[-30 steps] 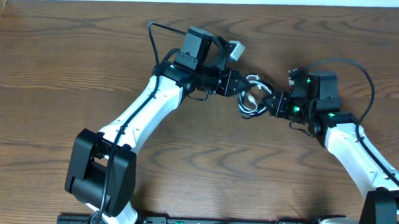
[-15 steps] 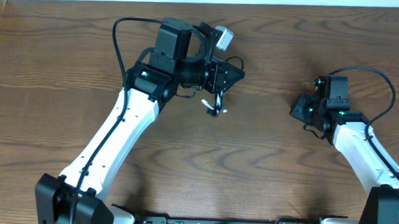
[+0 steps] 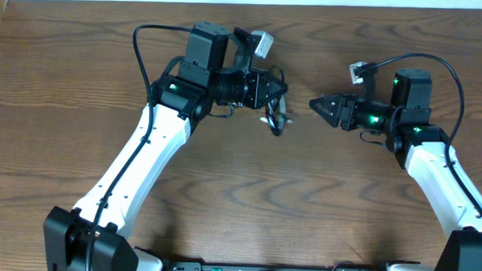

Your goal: Untangle cables

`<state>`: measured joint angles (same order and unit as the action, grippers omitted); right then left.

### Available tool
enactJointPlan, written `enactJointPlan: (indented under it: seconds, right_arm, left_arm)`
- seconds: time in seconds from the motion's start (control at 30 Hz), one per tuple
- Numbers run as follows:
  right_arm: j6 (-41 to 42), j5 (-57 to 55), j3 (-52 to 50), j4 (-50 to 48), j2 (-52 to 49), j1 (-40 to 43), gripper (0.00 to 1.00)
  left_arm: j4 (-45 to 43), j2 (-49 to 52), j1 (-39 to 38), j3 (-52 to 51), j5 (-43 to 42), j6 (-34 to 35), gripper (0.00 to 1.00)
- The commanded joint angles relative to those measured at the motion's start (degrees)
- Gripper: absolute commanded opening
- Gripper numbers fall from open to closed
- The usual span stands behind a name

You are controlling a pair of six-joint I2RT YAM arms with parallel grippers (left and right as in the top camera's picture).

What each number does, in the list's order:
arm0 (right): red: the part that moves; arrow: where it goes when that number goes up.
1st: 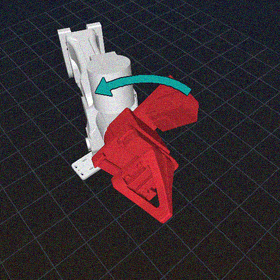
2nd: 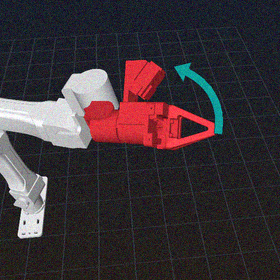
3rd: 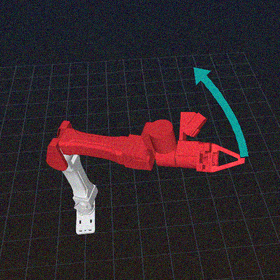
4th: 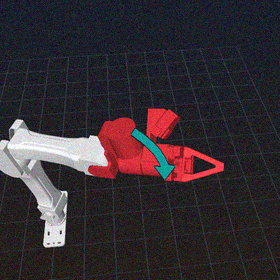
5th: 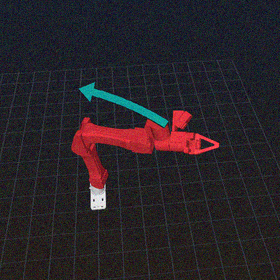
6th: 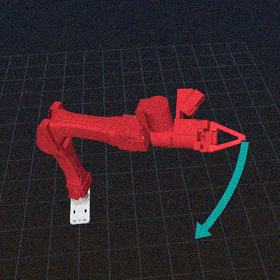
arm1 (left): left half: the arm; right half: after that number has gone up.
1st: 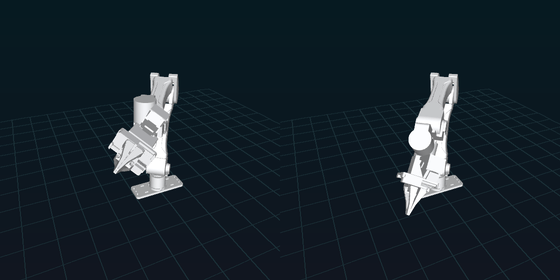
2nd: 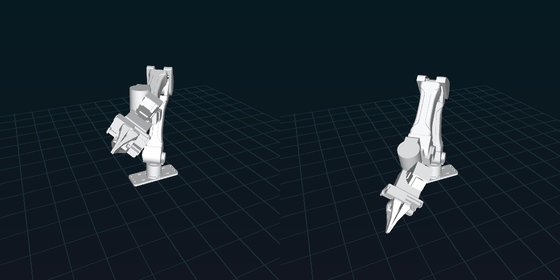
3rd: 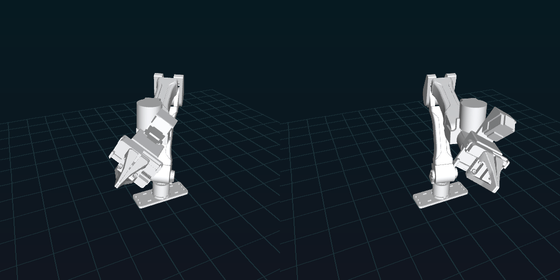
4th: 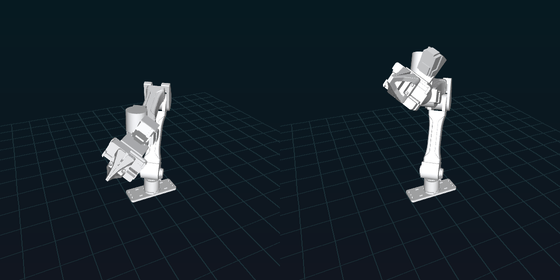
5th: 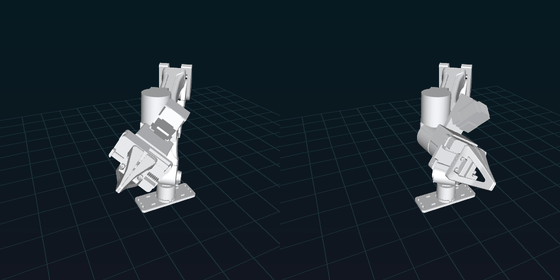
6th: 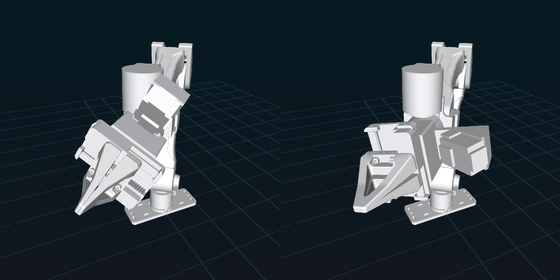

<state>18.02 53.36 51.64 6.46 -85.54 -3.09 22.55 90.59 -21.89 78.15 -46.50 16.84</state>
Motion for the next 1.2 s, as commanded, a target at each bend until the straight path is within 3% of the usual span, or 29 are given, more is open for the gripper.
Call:
enactJointPlan:
  seconds: [0.0, 0.07, 0.17, 0.33, 0.5, 0.53, 0.57, 0.6, 0.63, 0.73, 0.8, 0.83, 0.97, 1.1, 1.17]
  right_arm:
    - [-2.43, 7.87, 0.98, -0.63, 1.01, -1.57, 0.50]
    - [-8.66, 13.75, 0.98, -1.16, 1.01, -3.78, 0.56]
    - [-14.56, 13.86, 0.96, -0.33, 0.76, -5.46, 0.62]
    - [-25.35, 14.99, 0.94, 3.04, -2.75, -7.19, 0.68]
    - [-26.88, 11.26, 0.96, -0.50, -7.74, -8.96, 0.67]
    - [-26.86, 11.28, 0.96, -1.64, -8.50, -9.01, 0.66]
    - [-25.90, 11.28, 0.96, -2.73, -8.98, -9.01, 0.57]
    - [-24.04, 11.26, 0.96, -3.61, -9.05, -8.85, 0.35]
    - [-22.71, 11.28, 0.96, -4.04, -8.96, -8.57, 0.11]
    - [-17.59, 11.26, 0.96, -4.52, -8.52, -7.08, 0.01]
    - [-13.73, 11.28, 0.96, -3.26, -8.17, -5.79, 0.01]
    - [-13.11, 11.28, 0.96, -1.92, -7.91, -5.22, 0.01]
    - [-13.14, 9.35, 0.96, 3.54, -6.51, -4.13, 0.01]
    - [-14.49, 5.90, 0.96, 8.72, -5.84, -4.66, 0.01]
    - [-14.93, 5.88, 0.96, 9.44, -5.84, -5.18, 0.01]
  left_arm:
    - [-0.04, 0.02, 0.20, 0.59, 4.00, 10.21, 0.08]
    - [-0.11, 0.02, 0.20, 0.57, 7.10, 20.52, 0.08]
    - [-1.20, 0.00, 0.24, 0.57, 8.52, 32.17, 0.07]
    - [-4.07, 0.00, 0.35, 0.59, 8.41, 43.15, 0.08]
    - [-6.32, 0.00, 0.35, 0.59, 2.95, 46.14, 0.07]
    - [-6.60, 0.00, 0.35, 0.59, 1.86, 46.80, 0.07]
    - [-6.60, 0.00, 0.35, 0.59, 1.62, 48.15, 0.07]
    - [-6.62, 0.00, 0.35, 0.59, 1.44, 48.41, 0.07]
    - [-6.62, 0.00, 0.42, 0.59, 1.92, 48.04, 0.07]
    - [-6.05, 0.00, 1.42, 0.57, 4.46, 41.18, 0.07]
    - [-2.78, 0.00, 2.73, 0.57, 9.33, 34.73, 0.08]
    - [-0.50, 0.00, 3.30, 0.55, 12.37, 32.04, 0.15]
    - [8.74, 0.00, 4.85, 0.50, 23.91, 20.76, 0.59]
    - [11.02, 0.00, 4.31, 0.50, 19.41, 5.07, 0.60]
    - [11.02, 0.00, 3.74, 0.50, 18.16, 2.56, 0.60]
